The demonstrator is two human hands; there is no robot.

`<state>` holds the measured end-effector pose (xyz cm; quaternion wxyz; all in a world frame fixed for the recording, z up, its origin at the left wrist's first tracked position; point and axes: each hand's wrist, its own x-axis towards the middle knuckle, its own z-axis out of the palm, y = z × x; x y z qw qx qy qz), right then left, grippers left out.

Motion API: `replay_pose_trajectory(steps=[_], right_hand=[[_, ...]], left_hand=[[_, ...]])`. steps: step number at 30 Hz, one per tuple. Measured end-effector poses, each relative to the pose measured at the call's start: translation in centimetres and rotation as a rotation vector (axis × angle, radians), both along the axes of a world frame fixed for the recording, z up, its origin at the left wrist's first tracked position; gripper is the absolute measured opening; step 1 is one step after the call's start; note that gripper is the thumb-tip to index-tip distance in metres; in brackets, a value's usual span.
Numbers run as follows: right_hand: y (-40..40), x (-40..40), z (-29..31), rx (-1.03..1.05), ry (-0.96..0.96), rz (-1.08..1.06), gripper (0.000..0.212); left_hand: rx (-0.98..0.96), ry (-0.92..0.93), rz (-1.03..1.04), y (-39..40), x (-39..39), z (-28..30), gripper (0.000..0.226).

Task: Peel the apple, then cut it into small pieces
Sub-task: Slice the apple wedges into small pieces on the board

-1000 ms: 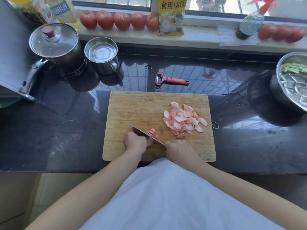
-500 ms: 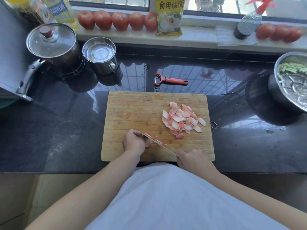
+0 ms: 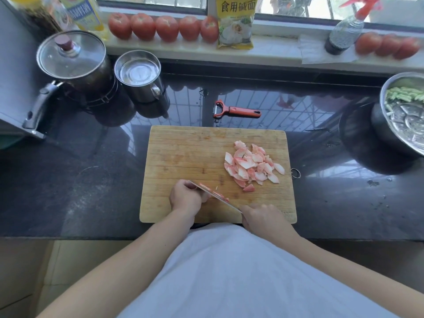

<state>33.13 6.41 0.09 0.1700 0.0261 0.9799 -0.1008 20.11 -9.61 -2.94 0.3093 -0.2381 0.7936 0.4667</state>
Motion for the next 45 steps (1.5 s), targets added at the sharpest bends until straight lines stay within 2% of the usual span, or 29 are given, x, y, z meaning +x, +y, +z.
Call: replay_pose_trajectory(steps=[1, 4, 10, 12, 16, 23, 28, 30, 33, 36, 40, 42, 45], right_hand=[[-0.3, -0.7, -0.2, 0.020, -0.043, 0.009, 0.004], [-1.6, -2.7, -0.9, 0.006, -0.088, -0.024, 0.015], [-0.4, -0.3, -1.0, -0.072, 0.124, -0.177, 0.011], [0.2, 0.8, -0.2, -0.098, 0.207, -0.149, 0.017], [0.4, 1.8, 0.2, -0.124, 0.251, -0.078, 0.012], [0.2, 1.5, -1.2, -0.016, 0.160, -0.039, 0.024], [0.1, 1.5, -1.2, -0.090, 0.099, -0.087, 0.013], [-0.6, 0.7, -1.3, -0.068, 0.085, -0.094, 0.026], [-1.7, -1.5, -1.5, -0.019, -0.095, -0.070, 0.016], [-2.7, -2.7, -1.2, -0.020, -0.086, -0.066, 0.011], [-1.5, -1.3, -1.1, -0.047, -0.049, -0.215, 0.014], [-0.5, -0.3, -1.0, -0.084, -0.017, -0.273, 0.017], [-0.1, 0.7, 0.0, -0.141, 0.091, -0.251, 0.021]], left_hand=[[-0.002, 0.003, 0.007, 0.1, -0.1, 0.0, 0.027], [-0.031, 0.034, 0.004, 0.3, 0.1, 0.1, 0.024], [-0.009, 0.068, 0.013, -0.1, 0.5, 0.0, 0.013], [-0.019, 0.065, 0.002, -0.1, 0.5, 0.0, 0.014], [-0.009, 0.043, -0.009, 0.0, 0.6, 0.1, 0.025], [0.006, 0.028, -0.014, -0.1, 0.8, 0.2, 0.030], [0.017, 0.019, -0.010, 0.0, 0.8, 0.6, 0.030], [0.006, 0.033, -0.008, -0.1, 0.6, 0.4, 0.030], [-0.019, 0.053, -0.019, 0.1, 0.6, 0.4, 0.030], [0.000, 0.114, -0.028, 0.0, 1.1, 1.0, 0.043], [0.002, 0.104, -0.043, -0.6, 1.5, 1.1, 0.025], [-0.025, 0.080, -0.074, -1.1, 1.7, 0.9, 0.029], [-0.056, 0.052, -0.040, -1.5, 1.9, 0.6, 0.034]])
